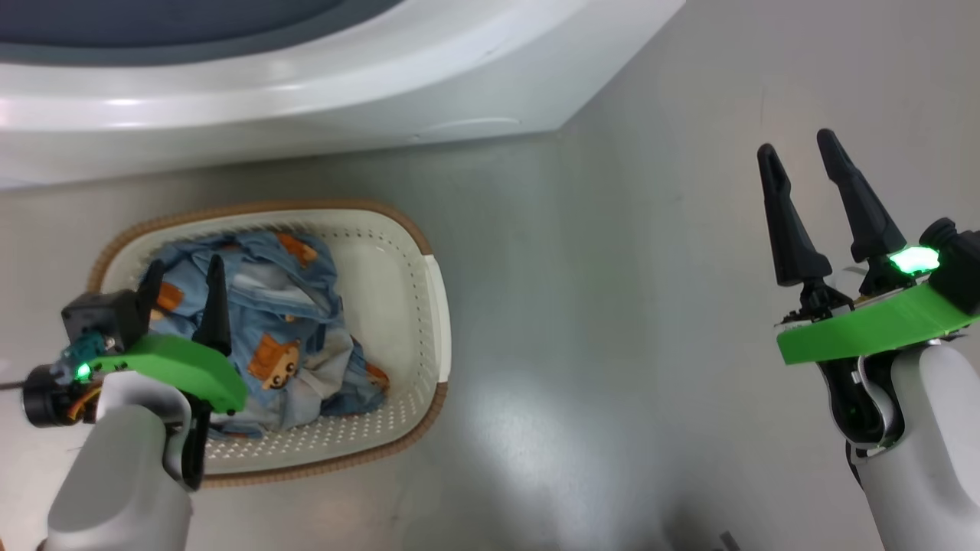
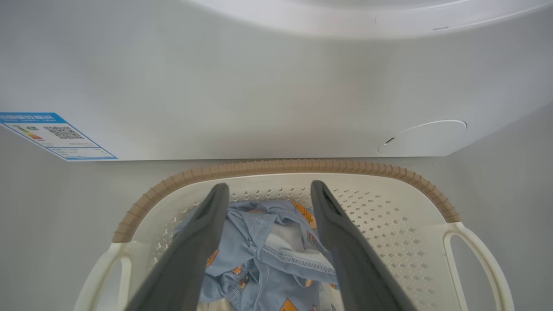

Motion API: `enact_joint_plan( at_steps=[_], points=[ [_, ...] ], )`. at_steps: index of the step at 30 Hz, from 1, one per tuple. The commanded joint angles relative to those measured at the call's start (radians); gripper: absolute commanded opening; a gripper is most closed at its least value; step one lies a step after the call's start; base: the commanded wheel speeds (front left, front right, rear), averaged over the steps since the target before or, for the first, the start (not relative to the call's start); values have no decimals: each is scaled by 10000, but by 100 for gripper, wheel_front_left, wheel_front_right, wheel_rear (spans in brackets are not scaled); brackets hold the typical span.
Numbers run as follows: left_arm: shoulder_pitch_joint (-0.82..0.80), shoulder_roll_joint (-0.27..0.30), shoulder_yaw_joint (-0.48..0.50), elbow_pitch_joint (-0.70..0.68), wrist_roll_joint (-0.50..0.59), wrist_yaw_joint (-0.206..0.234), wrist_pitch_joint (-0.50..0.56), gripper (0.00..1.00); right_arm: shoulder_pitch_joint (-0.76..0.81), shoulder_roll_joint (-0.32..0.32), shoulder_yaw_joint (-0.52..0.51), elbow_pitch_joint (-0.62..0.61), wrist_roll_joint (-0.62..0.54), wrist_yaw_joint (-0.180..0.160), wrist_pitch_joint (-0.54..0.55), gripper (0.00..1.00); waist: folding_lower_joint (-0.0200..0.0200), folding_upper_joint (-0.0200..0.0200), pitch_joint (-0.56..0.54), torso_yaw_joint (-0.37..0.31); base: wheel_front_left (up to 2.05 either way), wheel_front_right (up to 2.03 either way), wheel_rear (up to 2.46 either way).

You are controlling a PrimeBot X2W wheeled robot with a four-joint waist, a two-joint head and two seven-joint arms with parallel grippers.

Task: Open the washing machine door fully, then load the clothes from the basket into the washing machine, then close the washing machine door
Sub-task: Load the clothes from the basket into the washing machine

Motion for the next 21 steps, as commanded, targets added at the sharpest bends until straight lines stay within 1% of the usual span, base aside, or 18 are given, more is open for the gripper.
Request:
enact_joint_plan(
  at_steps=[1, 8, 13, 17, 21],
  points=[
    [-104, 350, 183, 133, 101, -45, -91, 100, 102, -39, 199, -246, -90, 16, -48, 100, 0, 0, 422, -221, 0, 0, 0],
    [-1235, 435, 39, 2135, 58, -288, -61, 100, -236, 85, 331, -252, -46, 16, -48, 100, 0, 0, 1009, -453, 0, 0, 0],
    [-2015, 495, -294, 3138, 296, -370, -48, 100, -397, 171, 387, -271, -8, 16, -48, 100, 0, 0, 1481, -583, 0, 0, 0],
    [-2555, 588, -461, 3836, 431, -294, 106, 100, -518, 299, 446, -318, -21, 16, -48, 100, 0, 0, 1834, -719, 0, 0, 0],
    [-2887, 702, -490, 4464, 431, -54, 465, 100, -659, 394, 464, -305, 35, 16, -48, 100, 0, 0, 2087, -912, 0, 0, 0]
  ],
)
